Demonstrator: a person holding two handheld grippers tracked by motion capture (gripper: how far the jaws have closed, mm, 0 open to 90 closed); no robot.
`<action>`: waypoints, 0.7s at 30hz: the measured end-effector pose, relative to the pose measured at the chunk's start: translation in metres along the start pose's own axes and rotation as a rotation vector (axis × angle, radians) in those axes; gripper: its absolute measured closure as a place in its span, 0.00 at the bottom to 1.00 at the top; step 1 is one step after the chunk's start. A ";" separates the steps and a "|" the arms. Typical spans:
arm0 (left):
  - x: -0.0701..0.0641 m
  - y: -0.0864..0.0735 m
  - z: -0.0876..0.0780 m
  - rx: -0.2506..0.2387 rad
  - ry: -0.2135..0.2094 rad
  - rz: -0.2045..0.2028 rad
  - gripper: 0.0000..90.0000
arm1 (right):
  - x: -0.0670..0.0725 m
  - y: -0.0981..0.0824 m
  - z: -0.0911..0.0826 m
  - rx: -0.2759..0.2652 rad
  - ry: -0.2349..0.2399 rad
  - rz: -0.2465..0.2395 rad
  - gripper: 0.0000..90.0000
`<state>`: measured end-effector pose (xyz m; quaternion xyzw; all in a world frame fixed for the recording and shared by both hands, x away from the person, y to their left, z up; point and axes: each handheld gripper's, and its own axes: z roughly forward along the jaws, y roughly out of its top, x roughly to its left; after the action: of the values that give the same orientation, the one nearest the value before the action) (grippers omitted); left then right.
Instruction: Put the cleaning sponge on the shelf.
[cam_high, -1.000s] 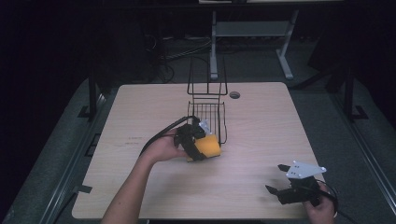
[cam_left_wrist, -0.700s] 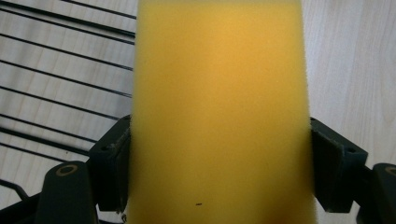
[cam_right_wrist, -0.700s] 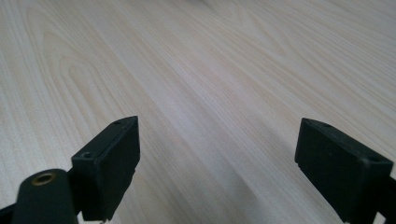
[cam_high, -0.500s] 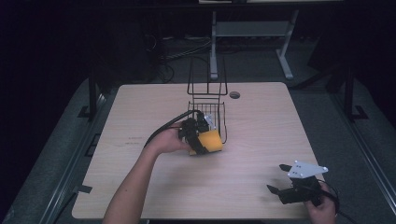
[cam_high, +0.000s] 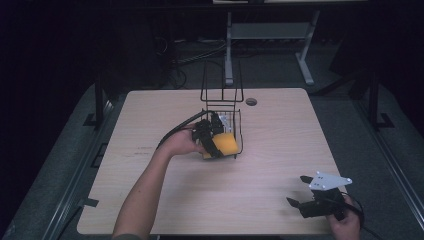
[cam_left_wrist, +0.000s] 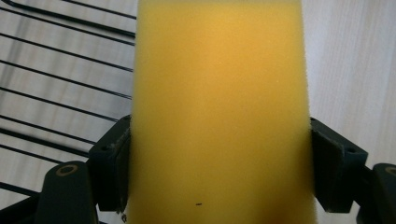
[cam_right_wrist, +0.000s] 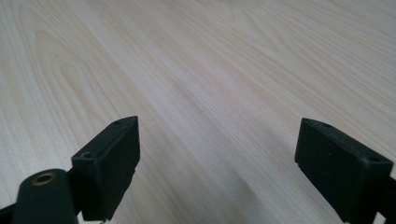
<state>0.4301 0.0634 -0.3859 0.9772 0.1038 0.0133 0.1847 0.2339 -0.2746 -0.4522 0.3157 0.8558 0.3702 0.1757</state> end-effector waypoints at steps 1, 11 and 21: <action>0.002 0.000 0.000 -0.007 -0.008 -0.007 0.24 | 0.000 0.000 0.000 0.000 0.000 0.000 0.15; 0.013 0.003 0.004 0.010 -0.015 -0.017 0.24 | -0.001 -0.001 0.000 0.001 -0.003 0.000 0.15; 0.025 0.001 0.007 -0.010 -0.033 -0.047 0.24 | -0.002 -0.001 -0.001 0.003 -0.005 0.009 0.15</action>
<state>0.4549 0.0651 -0.3927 0.9737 0.1234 -0.0064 0.1915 0.2342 -0.2769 -0.4527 0.3209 0.8544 0.3690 0.1757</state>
